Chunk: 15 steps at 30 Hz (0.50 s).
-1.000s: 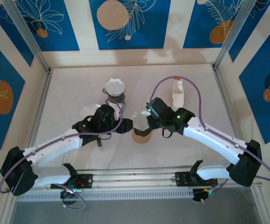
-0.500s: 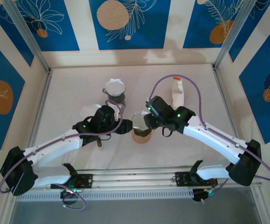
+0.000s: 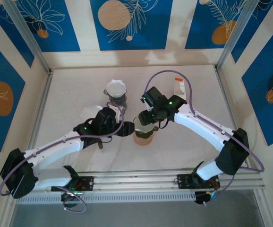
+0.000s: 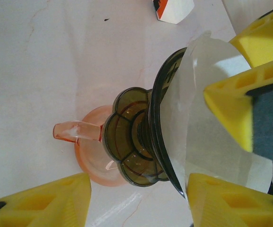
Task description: Place the coffee filter in the dripper
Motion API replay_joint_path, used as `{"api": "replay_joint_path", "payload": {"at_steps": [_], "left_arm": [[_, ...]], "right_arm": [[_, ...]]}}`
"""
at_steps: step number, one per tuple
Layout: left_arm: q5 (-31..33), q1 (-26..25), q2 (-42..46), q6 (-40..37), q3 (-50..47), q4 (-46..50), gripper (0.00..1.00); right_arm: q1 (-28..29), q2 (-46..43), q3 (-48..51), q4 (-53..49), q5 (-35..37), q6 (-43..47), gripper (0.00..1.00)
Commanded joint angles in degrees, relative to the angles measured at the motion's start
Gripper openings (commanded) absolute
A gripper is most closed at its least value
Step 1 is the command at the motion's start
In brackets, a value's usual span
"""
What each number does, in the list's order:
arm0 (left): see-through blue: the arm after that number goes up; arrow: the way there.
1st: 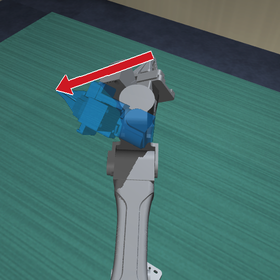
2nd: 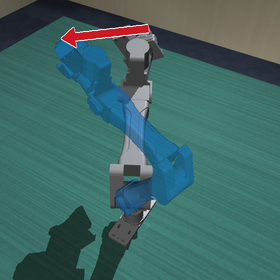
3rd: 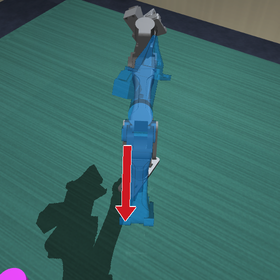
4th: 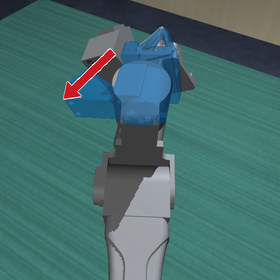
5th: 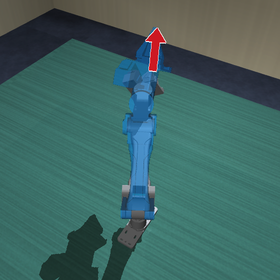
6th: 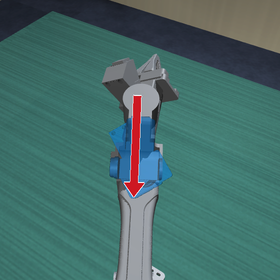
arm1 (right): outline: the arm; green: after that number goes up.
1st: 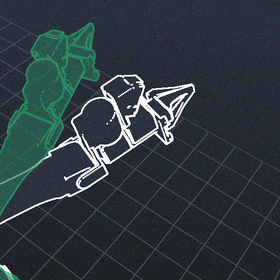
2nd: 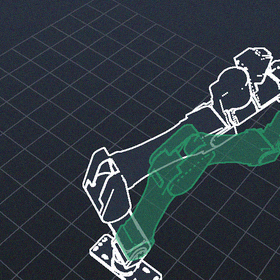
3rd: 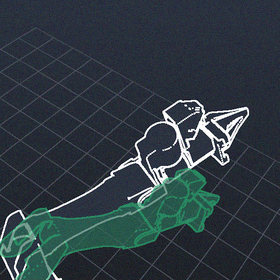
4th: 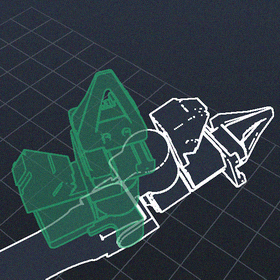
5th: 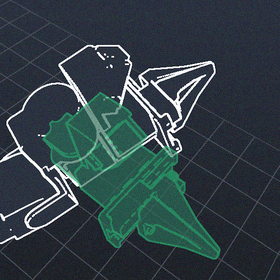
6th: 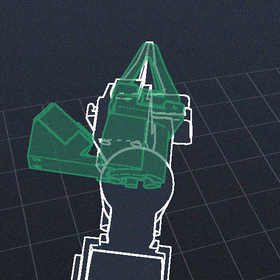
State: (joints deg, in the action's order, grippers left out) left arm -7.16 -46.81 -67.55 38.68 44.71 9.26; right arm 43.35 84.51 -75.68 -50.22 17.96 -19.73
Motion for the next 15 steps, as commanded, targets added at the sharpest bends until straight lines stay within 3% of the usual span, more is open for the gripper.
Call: {"api": "replay_joint_path", "payload": {"at_steps": [1, 15], "left_arm": [[0.48, -0.57, 1.28, -0.26, -0.63, -0.30, 0.57], [0.57, -0.64, 1.02, -0.30, -0.76, -0.77, 0.62]], "right_arm": [[-0.62, -0.34, -0.54, -1.39, -0.95, 1.11, 0.64], [-0.02, 2.06, 1.80, -0.24, -1.53, 1.55, 0.68]]}}
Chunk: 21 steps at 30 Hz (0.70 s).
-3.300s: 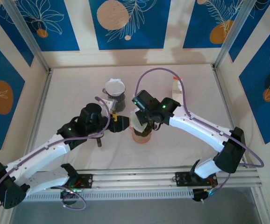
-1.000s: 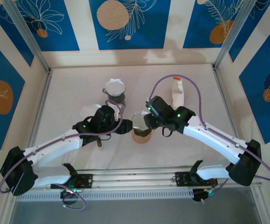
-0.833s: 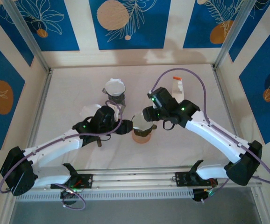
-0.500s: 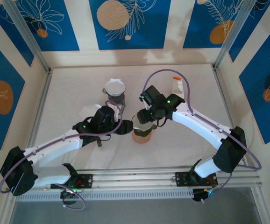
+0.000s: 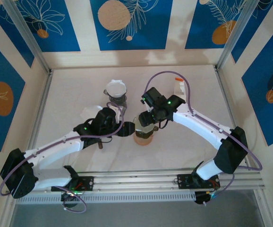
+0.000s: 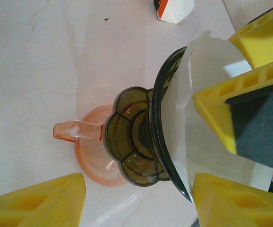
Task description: Place the coffee filter in the dripper
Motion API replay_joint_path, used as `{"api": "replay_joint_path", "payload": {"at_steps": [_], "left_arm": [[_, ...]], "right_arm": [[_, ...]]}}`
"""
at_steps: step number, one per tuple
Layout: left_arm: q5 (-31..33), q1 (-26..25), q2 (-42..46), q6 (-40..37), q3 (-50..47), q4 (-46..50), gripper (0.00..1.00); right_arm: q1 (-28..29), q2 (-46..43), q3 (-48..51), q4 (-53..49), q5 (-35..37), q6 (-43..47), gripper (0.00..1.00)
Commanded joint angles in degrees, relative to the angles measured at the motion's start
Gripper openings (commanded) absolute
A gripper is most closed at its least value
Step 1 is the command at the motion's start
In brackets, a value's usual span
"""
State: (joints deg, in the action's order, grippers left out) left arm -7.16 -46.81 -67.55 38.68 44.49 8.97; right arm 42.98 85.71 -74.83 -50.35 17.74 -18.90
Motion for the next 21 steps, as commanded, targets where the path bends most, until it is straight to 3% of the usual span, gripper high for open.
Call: {"api": "replay_joint_path", "payload": {"at_steps": [1, 21], "left_arm": [[0.57, -0.62, 1.02, -0.29, -0.55, -0.36, 0.63], [1.21, -0.61, 2.03, -0.31, -0.24, -0.28, 0.70]], "right_arm": [[0.33, 1.04, 1.18, -0.03, -1.31, 0.72, 0.68], [-0.03, 6.94, 3.99, 2.96, -1.43, 0.51, 0.67]]}}
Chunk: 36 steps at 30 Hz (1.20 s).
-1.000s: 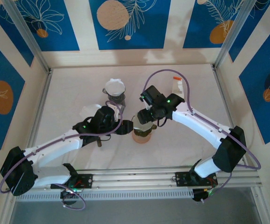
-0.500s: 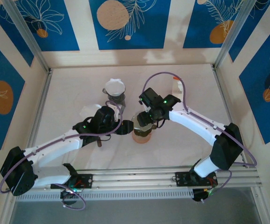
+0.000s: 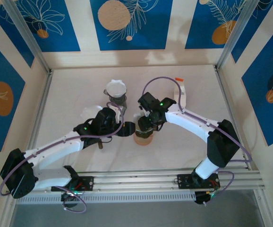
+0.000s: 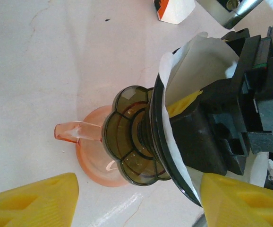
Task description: Place the coffee filter in the dripper
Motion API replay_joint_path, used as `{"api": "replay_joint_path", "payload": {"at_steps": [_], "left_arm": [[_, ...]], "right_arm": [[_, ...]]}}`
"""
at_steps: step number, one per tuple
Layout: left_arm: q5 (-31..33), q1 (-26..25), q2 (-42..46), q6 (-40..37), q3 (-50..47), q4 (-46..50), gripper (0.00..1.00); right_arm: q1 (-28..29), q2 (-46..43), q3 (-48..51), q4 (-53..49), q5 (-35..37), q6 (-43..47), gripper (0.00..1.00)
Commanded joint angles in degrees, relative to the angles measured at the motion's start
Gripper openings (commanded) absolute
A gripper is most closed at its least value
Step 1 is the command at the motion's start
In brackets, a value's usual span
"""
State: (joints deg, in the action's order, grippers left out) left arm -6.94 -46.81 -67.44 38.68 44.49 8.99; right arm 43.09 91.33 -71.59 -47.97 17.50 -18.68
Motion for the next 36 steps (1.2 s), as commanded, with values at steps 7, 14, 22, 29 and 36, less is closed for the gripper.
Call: {"api": "replay_joint_path", "payload": {"at_steps": [7, 14, 22, 29, 36], "left_arm": [[3.83, -0.60, 4.33, -0.85, -0.39, -1.06, 0.77], [4.48, -0.53, 1.44, -2.09, 0.98, -1.72, 0.83], [5.21, -0.48, -1.44, -2.20, 1.65, -2.52, 0.86], [5.71, -0.39, -0.82, -1.41, 1.22, -1.70, 0.81], [5.23, -0.43, -0.48, -1.02, 0.43, -1.53, 0.79]], "right_arm": [[-0.04, 2.09, 1.30, 0.76, -1.00, 0.18, 0.67], [0.38, 2.05, 1.02, 0.64, -0.71, -0.03, 0.67], [0.68, 1.88, 0.93, 0.56, -0.51, -0.05, 0.67], [0.78, 0.93, 0.60, 0.72, -0.01, -0.22, 0.67], [0.77, -2.71, -1.07, 0.50, 0.29, -0.86, 0.67]]}}
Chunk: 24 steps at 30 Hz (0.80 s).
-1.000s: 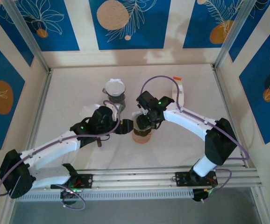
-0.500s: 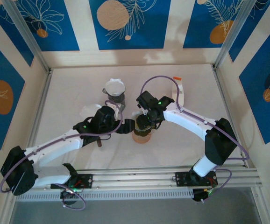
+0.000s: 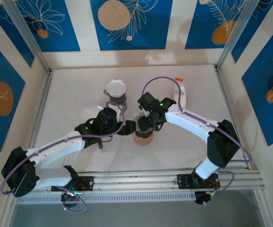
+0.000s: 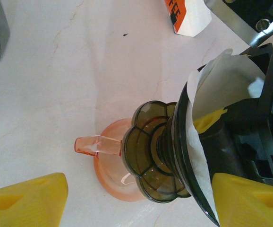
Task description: Place the coffee filter in the dripper
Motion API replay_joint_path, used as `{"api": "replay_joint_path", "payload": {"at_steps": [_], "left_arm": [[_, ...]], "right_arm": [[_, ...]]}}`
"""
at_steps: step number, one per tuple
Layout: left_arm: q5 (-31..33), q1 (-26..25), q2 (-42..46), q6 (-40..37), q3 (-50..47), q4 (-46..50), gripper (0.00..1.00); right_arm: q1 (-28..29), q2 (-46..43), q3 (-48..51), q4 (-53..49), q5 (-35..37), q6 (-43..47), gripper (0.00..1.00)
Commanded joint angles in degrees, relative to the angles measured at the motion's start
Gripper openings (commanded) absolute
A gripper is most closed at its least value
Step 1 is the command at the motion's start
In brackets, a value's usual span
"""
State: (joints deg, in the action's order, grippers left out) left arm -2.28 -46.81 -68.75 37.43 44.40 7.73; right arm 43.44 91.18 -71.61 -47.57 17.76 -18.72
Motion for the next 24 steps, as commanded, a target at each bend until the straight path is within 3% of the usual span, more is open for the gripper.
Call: {"api": "replay_joint_path", "payload": {"at_steps": [1, 13, 24], "left_arm": [[0.53, -0.44, 0.81, 0.20, 0.44, -0.38, 0.79], [-0.15, -0.43, 0.86, 0.79, -0.02, -1.23, 0.80], [0.53, -0.40, 0.64, 0.88, -0.03, -0.79, 0.80]], "right_arm": [[0.42, -3.41, -1.15, 0.06, 0.13, -0.94, 0.67], [-2.58, -16.13, 3.23, -0.48, 1.06, -4.53, 0.68], [-4.44, -18.32, 7.48, 0.46, 0.44, -5.42, 0.67]]}}
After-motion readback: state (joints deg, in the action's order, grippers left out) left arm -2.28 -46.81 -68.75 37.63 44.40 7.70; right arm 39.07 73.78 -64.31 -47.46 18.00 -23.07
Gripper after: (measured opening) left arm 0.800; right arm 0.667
